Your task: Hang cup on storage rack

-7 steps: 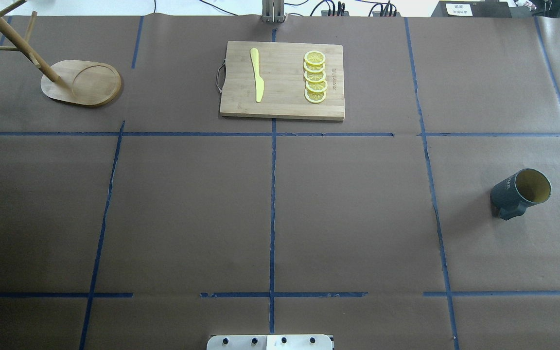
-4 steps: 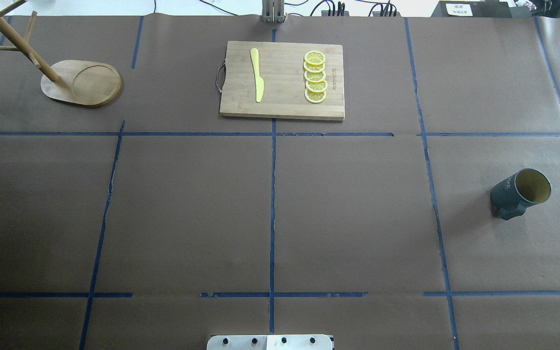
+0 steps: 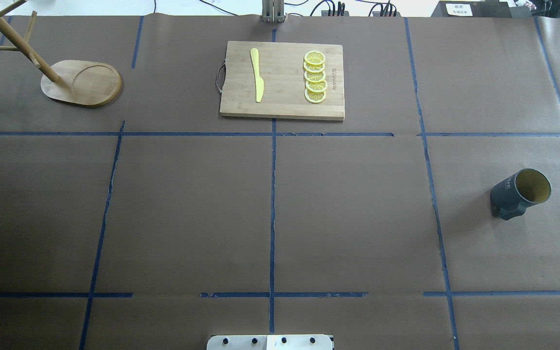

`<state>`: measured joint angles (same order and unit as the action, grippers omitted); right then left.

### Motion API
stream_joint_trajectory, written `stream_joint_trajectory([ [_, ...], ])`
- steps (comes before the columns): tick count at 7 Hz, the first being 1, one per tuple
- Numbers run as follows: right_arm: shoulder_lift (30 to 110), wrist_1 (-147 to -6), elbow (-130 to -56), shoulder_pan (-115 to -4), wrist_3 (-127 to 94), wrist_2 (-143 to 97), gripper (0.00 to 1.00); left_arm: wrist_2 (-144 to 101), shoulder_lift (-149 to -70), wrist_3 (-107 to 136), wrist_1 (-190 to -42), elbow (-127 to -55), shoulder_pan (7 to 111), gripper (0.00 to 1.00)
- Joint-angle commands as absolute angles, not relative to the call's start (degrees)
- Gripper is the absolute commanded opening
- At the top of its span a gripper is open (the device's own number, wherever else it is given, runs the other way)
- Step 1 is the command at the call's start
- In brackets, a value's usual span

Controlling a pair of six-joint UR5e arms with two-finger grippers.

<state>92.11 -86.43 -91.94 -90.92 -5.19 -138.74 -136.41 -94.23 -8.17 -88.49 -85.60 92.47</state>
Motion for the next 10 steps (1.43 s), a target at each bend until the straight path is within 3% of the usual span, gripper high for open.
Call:
stream_joint_trajectory([
  [1, 90.97, -86.48, -91.85, -90.26, -5.10, -139.91, 1.00, -136.41, -94.39, -8.17, -88.85, -85.52, 92.37, 1.00],
  [3, 90.88, -86.22, -94.20, -85.98, -7.88, -140.01, 1.00, -136.49, -94.48, -8.09, -88.95, -85.69, 92.37, 1.00],
  [5, 92.97, -84.13, -103.41, -80.01, -21.74, -138.61, 1.00, -136.06, -94.48, -8.09, -89.12, -86.22, 92.29, 1.00],
  [8, 98.69, -59.83, -103.71, -67.54, -44.05, -131.06, 1.00, -136.32, -94.48, -8.09, -89.12, -86.40, 92.11, 1.00],
  [10, 100.19, -59.68, -103.54, -63.74, -44.12, -129.74, 1.00, -136.32, -94.57, -8.09, -89.12, -86.40, 92.11, 1.00],
])
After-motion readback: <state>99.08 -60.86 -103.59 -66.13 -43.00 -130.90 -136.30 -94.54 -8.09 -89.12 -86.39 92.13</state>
